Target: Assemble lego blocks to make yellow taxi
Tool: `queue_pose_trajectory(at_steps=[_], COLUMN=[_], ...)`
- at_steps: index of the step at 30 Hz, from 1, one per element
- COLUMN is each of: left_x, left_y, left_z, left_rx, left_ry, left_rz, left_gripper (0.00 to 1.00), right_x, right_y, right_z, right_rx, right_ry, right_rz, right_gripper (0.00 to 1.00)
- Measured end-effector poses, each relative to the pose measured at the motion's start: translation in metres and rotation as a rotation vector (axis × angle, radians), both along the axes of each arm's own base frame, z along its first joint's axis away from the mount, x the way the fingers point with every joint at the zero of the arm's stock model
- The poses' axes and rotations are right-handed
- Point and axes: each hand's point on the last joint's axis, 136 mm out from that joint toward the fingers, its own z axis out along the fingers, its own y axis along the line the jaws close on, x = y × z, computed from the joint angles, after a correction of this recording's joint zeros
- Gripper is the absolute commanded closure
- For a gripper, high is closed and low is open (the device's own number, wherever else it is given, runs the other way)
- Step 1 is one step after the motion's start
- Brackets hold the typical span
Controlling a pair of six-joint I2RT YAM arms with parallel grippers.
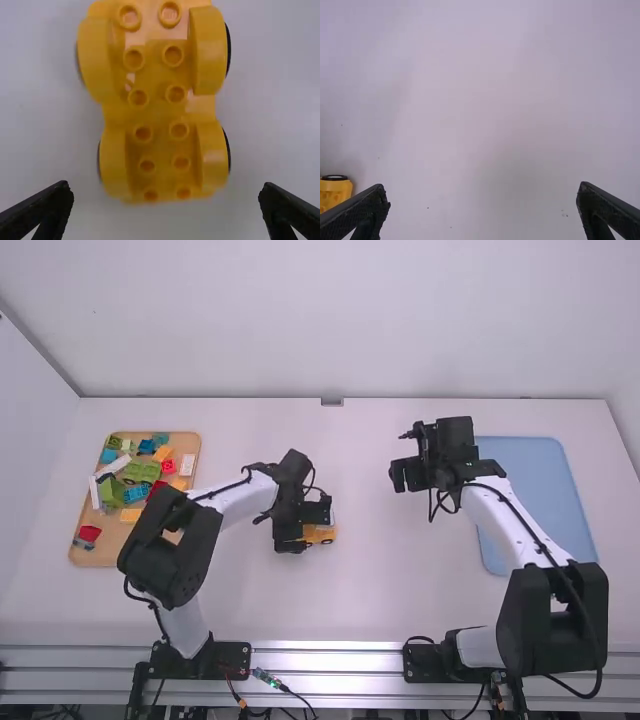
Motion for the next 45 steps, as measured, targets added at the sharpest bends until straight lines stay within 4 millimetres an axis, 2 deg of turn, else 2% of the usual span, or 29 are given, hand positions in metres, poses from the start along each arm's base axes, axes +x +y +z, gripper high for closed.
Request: queue_pose_trajectory(at_steps=[4,8,9,11,12,14,17,19,20,22,23,24,26,27,28,29,30,34,38,45], left_x=[0.008,0.035,0.051,0.074,0.078,0.094,0.102,0.108,0.108,0.113,0.113,0.112,0.108,0.105,0.104,0.099,0.094,0.082,0.084,0.092], left_y=[0.01,0.023,0.032,0.055,0.061,0.097,0.139,0.178,0.181,0.218,0.232,0.236,0.278,0.291,0.295,0.314,0.323,0.349,0.365,0.383], left_z=[0.036,0.065,0.075,0.086,0.087,0.092,0.093,0.094,0.095,0.098,0.098,0.098,0.1,0.1,0.1,0.1,0.1,0.1,0.105,0.113], left_rx=[0.063,0.077,0.074,0.071,0.072,0.073,0.058,0.004,0.0,-0.061,-0.077,-0.08,-0.105,-0.106,-0.104,-0.096,-0.086,-0.035,-0.006,0.027], left_ry=[0.025,-0.052,-0.099,-0.159,-0.167,-0.191,-0.187,-0.18,-0.179,-0.185,-0.184,-0.183,-0.187,-0.192,-0.192,-0.198,-0.199,-0.226,-0.309,-0.429], left_rz=[0.028,0.126,0.196,0.339,0.369,0.543,0.708,0.856,0.867,1.036,1.107,1.132,1.366,1.447,1.472,1.597,1.675,1.893,1.999,1.989], left_gripper=[0.01,0.01,0.01,0.01,0.01,0.01,0.01,0.01,0.01,0.01,0.01,0.01,0.01,0.01,0.01,0.01,0.01,0.01,0.01,0.01], right_x=[0.0,0.0,0.0,0.0,0.0,0.0,0.002,0.004,0.004,0.005,0.005,0.006,0.006,0.006,0.006,0.007,0.008,0.014,0.017,0.022], right_y=[0.0,0.0,0.0,0.0,0.0,0.0,0.0,0.0,0.001,0.0,0.001,0.001,0.001,0.001,0.001,0.001,0.001,0.002,0.002,0.003], right_z=[0.0,0.0,0.0,0.0,0.0,0.0,0.001,0.003,0.003,0.003,0.004,0.004,0.004,0.004,0.004,0.005,0.006,0.01,0.013,0.017], right_rx=[0.0,0.0,0.0,-0.001,-0.001,-0.001,0.0,0.002,0.001,0.002,0.002,0.003,0.003,0.003,0.003,0.003,0.004,0.008,0.011,0.036], right_ry=[0.0,0.0,0.0,0.0,0.0,-0.001,-0.009,-0.02,-0.022,-0.025,-0.028,-0.028,-0.03,-0.031,-0.031,-0.036,-0.042,-0.071,-0.086,-0.103], right_rz=[0.001,0.001,0.001,0.0,0.0,0.0,0.0,0.0,0.0,0.0,0.001,0.0,0.0,0.0,-0.001,0.002,0.0,0.0,-0.002,-0.03], right_gripper=[0.01,0.01,0.01,0.01,0.01,0.01,0.01,0.01,0.01,0.01,0.01,0.01,0.01,0.01,0.01,0.01,0.01,0.01,0.01,0.01])
